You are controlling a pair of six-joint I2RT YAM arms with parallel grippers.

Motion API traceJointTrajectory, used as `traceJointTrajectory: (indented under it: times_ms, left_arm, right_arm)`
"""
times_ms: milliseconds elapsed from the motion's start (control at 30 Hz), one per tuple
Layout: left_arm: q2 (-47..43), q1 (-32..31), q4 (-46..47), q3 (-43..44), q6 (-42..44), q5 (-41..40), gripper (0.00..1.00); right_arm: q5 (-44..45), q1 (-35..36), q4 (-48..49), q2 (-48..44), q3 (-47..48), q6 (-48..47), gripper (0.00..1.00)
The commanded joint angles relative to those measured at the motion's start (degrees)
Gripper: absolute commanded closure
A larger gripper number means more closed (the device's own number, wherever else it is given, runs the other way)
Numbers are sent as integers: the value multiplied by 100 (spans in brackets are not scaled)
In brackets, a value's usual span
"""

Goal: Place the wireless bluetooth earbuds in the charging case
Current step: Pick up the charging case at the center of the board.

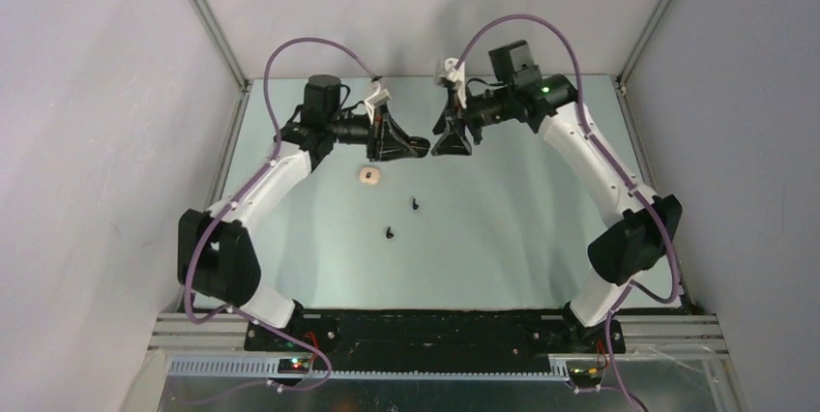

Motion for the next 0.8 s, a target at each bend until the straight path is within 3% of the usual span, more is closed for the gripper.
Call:
traceJointTrajectory:
  times_ms: [0, 467, 767]
  left_arm:
    - [-611, -62, 93, -158, 1158, -157, 100]
    - [-882, -84, -241, -259, 1693, -300, 100]
    - [-964, -101, -309, -260, 1927, -232, 100]
  right_arm:
    - [-219, 294, -520, 178, 255, -50, 42]
    - [572, 531, 29, 194, 204, 146, 45]
    - [536, 633, 473, 112, -296, -73, 41]
